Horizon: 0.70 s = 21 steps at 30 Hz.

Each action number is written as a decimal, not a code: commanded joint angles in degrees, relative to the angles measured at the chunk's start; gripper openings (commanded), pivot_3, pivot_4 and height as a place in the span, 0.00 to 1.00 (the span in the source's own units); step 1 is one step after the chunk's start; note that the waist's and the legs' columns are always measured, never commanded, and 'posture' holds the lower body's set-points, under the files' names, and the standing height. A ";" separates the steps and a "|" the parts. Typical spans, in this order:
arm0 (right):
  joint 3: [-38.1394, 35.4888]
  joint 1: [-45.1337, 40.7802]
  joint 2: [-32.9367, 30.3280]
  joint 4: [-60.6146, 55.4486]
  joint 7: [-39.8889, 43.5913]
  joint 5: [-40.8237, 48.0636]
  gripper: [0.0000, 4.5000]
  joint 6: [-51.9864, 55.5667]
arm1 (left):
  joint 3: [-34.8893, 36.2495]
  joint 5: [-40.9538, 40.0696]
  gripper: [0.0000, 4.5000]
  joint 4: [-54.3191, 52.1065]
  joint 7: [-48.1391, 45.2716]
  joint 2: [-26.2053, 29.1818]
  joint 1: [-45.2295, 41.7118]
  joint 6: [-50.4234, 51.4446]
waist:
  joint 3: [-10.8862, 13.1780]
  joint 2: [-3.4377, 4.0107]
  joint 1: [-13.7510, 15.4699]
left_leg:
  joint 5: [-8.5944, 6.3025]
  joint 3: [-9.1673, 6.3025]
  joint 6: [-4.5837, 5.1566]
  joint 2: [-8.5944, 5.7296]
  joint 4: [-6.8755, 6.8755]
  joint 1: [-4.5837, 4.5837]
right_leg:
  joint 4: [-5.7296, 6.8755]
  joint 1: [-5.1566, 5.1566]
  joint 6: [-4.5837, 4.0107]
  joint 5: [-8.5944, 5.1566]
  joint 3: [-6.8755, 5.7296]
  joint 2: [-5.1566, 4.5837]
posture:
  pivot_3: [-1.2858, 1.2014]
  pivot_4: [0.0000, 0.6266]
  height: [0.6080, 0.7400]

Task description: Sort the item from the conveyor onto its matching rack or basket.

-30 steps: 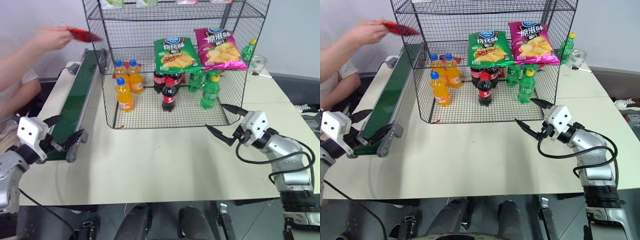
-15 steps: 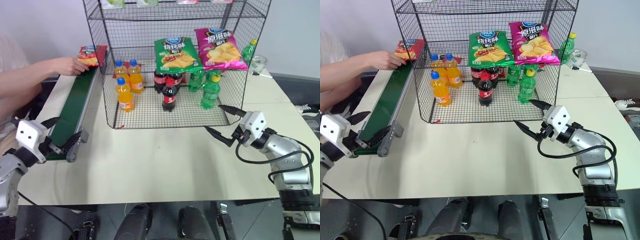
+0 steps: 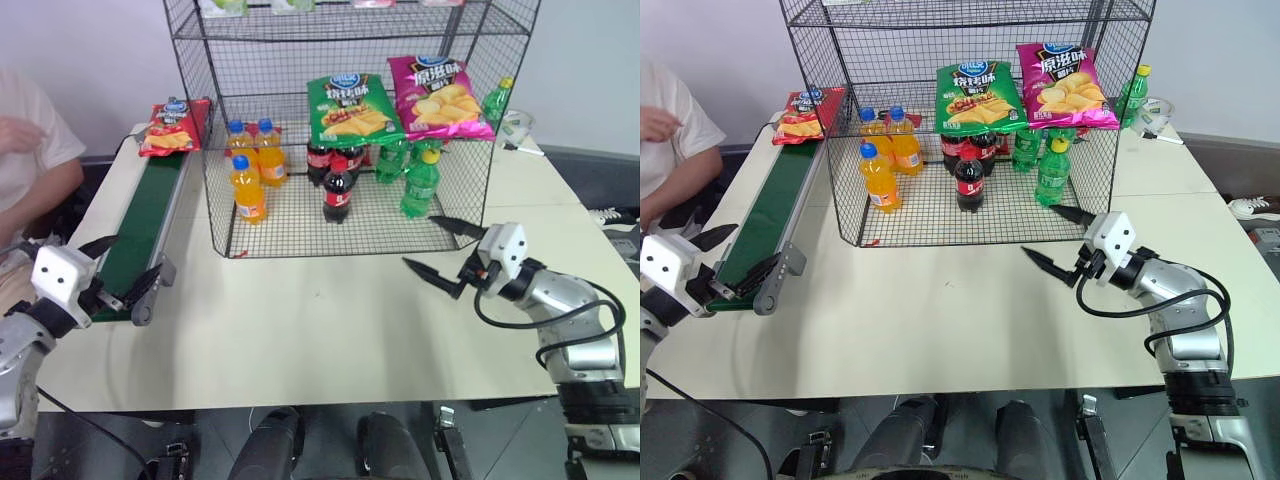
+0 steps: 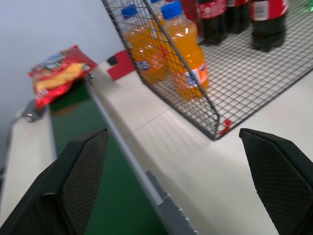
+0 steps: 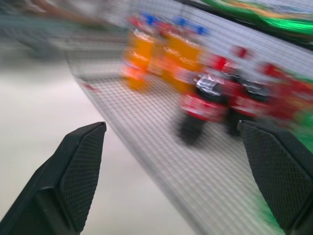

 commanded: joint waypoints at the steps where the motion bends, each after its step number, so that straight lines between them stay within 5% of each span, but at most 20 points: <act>1: 4.54 -0.21 1.26 -4.28 3.63 2.51 1.00 3.95 | 2.45 2.73 0.99 -2.73 2.57 -0.69 2.63 -4.28 | 0.01 0.01 -0.12 | 0.00 0.00 0.00 0.00 0.00 -0.01 | -0.02 0.00 0.00 0.00 0.00 0.00 | 0.52 0.24 1.00; 8: 10.37 -7.17 8.15 1.45 3.52 -1.44 1.00 4.06 | 6.72 15.03 0.99 -3.68 11.58 -2.45 11.88 -17.24 | 0.00 -0.03 -0.60 | -0.10 -0.01 -0.10 -0.01 -0.01 -0.03 | -0.15 -0.17 -0.05 0.03 -0.06 -0.01 | 0.52 0.24 1.00; 16: 10.66 -10.30 9.71 5.60 5.49 -3.02 1.00 2.70 | 10.36 23.72 0.99 0.83 19.74 -3.55 19.31 -28.15 | 0.00 -0.04 -0.59 | -0.12 -0.03 -0.09 -0.04 0.01 -0.02 | -0.22 -0.15 -0.04 0.03 -0.12 -0.02 | 0.52 0.24 1.00; 21: 10.40 -10.82 9.95 6.18 5.52 -3.59 1.00 2.26 | 12.51 36.73 0.99 6.43 30.58 -2.23 22.07 -37.02 | -0.01 -0.05 -0.61 | -0.12 -0.04 -0.10 -0.03 0.00 -0.02 | -0.21 -0.15 -0.04 0.03 -0.14 -0.02 | 0.52 0.24 1.00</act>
